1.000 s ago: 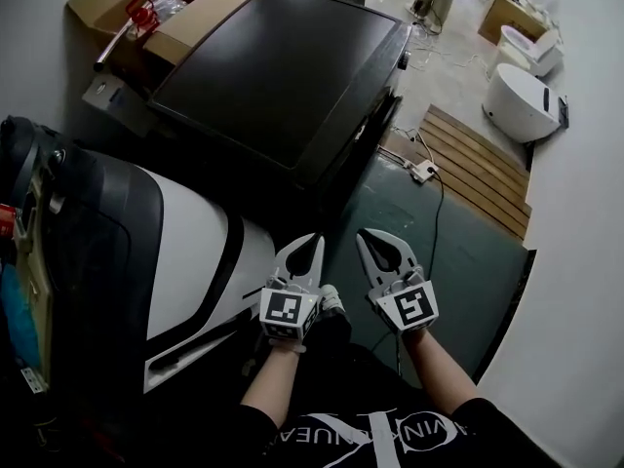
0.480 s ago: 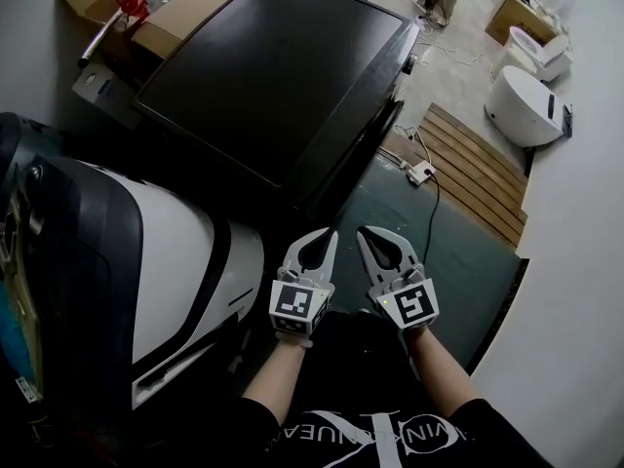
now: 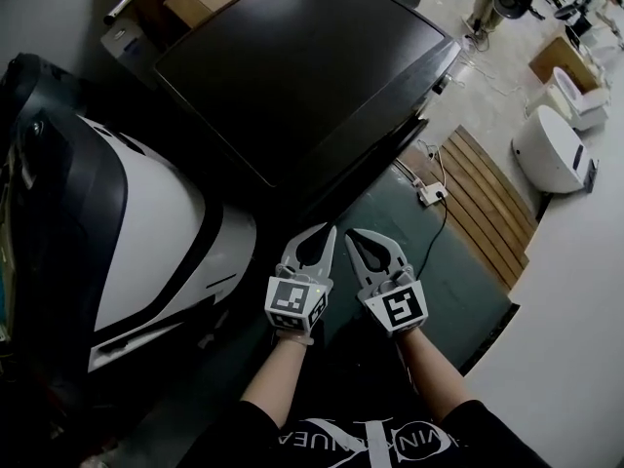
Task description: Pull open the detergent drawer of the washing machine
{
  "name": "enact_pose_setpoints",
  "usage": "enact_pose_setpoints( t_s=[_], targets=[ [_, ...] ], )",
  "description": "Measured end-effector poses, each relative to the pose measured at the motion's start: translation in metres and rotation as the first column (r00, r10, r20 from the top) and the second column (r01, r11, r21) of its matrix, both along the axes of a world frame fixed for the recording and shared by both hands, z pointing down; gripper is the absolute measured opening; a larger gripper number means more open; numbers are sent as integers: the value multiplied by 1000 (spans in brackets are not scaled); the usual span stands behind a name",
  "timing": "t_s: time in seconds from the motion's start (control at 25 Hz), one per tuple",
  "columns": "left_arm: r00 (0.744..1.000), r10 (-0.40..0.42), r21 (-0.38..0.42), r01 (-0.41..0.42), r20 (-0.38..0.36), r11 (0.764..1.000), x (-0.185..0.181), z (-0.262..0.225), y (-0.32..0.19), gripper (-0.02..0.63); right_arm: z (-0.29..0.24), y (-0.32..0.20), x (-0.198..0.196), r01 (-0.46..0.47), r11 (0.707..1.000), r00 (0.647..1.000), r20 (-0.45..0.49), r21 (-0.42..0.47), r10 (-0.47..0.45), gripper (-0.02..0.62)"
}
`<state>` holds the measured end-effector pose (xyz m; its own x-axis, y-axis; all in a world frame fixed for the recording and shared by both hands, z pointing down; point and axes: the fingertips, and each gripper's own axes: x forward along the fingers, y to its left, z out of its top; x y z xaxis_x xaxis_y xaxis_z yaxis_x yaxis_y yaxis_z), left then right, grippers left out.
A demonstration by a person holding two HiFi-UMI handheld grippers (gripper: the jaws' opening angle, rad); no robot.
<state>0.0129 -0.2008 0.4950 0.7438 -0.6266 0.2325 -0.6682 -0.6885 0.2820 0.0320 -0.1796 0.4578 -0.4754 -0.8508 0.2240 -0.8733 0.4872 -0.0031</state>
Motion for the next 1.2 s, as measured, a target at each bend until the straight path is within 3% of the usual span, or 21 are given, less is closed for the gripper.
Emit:
enact_pose_setpoints(
  t_s=[0.24,0.52,0.64,0.8,0.92,1.04,1.2],
  targets=[
    [978,-195,-81,188,-80,979,5,29,-14,11,27,-9,20,123,992,992,10,-36,-122,14],
    [918,-341,-125,322,-201,939,7,46,-27,15,47,-15,27,265,963,964,22,-35,-265,14],
    [875,-391,-145,364,-284,920,8,46,-33,104,52,-15,28,312,949,950,20,-39,-311,14],
    [850,-401,-142,375,-342,916,15,45,-41,132,59,-18,35,330,943,944,33,-47,-329,14],
    [833,-394,-148,365,-389,919,19,43,-46,244,64,-17,41,331,942,944,35,-58,-329,14],
    [798,-401,-155,372,-451,915,17,40,-49,252,64,-18,45,336,940,942,35,-58,-335,14],
    [731,-409,-166,384,-546,908,9,31,-54,252,64,-21,47,342,938,939,41,-55,-340,14]
  ],
)
